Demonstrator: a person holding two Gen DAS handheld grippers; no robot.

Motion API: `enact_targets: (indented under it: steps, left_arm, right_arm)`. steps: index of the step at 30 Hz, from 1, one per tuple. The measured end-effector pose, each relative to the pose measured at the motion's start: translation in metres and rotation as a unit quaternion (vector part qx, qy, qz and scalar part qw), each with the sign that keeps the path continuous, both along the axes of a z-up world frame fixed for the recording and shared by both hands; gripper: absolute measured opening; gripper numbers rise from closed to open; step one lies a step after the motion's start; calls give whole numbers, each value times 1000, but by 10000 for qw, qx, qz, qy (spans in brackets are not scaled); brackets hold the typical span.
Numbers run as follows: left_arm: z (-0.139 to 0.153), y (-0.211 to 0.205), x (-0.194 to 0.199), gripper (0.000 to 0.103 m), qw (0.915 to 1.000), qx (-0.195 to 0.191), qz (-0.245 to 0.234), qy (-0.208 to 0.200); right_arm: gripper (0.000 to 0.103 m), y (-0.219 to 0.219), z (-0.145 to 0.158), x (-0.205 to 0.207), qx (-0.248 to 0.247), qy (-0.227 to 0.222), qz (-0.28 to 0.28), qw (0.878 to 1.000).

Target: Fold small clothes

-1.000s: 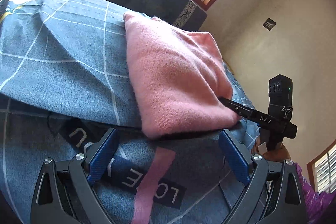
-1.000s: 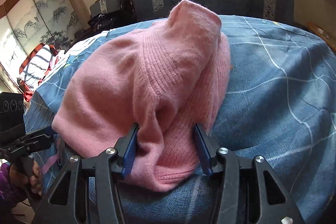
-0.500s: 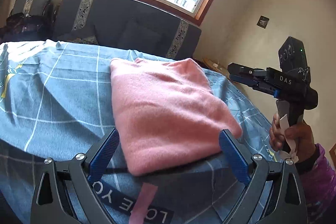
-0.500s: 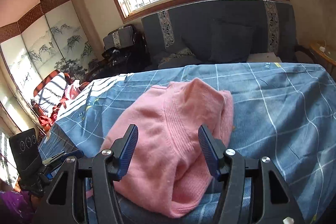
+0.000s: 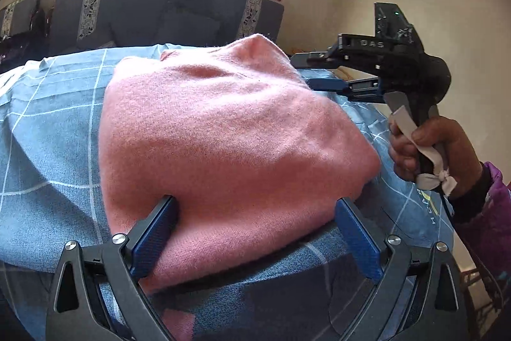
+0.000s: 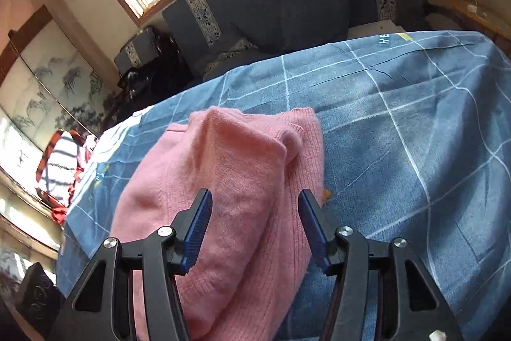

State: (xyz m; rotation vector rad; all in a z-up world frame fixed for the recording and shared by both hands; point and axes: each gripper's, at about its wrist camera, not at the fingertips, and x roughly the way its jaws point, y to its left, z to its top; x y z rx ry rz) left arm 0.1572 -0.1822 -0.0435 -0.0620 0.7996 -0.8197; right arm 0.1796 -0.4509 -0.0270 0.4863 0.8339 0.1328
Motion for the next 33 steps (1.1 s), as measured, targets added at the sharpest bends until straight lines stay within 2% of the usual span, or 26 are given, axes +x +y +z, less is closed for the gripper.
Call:
enact_targets:
  steps: [2,4,7,10,11,12,13,16,19,21,24,26,28,33]
  left_arm:
    - [1,2,0,97,10000,-75,17,-19]
    - [0,5,0,97,9998,-174,75,13]
    - [2,10,-2,97,9994,-281,197,42]
    - [4,11,-6,98,9991,-192,377,-1]
    - [5,10,-8,98,9989,-80,471,-35]
    - [6,8,-10,98,9985,50,542,-75]
    - [8,6,-11,98,9979,194,606,-134]
    - [13,0,-20,98,9923,745,851,-501]
    - [15,-6,-26,103,9831,1196,1084,-858]
    - [13,-9,-26,103,9820,1302,1069,-857]
    - [8,-10,-26,103,9810,1398,1089,-791]
    - [7,-11,-26,103,9807,1440,1080,-770]
    - [7,-10,-25,103,9803,1460,1077,-781]
    - [6,-10,-23,103,9798,1493,1092,-766]
  right_arm:
    - [54,-5,8,-25,471,-131,109,9987]
    - [55,3,10,-43,629,-54,364,9973]
    - [56,29,2,-56,390,390,677,9962]
    - [55,50,-8,-57,158,640,830,9944]
    - [53,54,-10,-54,84,622,856,9944]
    - [34,58,-10,-54,103,546,925,9942]
    - [19,61,-10,-53,83,490,972,9940]
    - [17,57,5,-63,5,7,794,9968]
    - [17,49,30,-78,-128,-510,686,9963]
    - [17,37,23,-79,-54,-424,598,9973]
    - [17,23,-18,-69,151,80,446,9989]
    - [17,14,-43,-66,484,165,397,9979]
    - [18,8,-49,-68,737,18,320,9968]
    - [19,7,-47,-65,769,-47,349,9964]
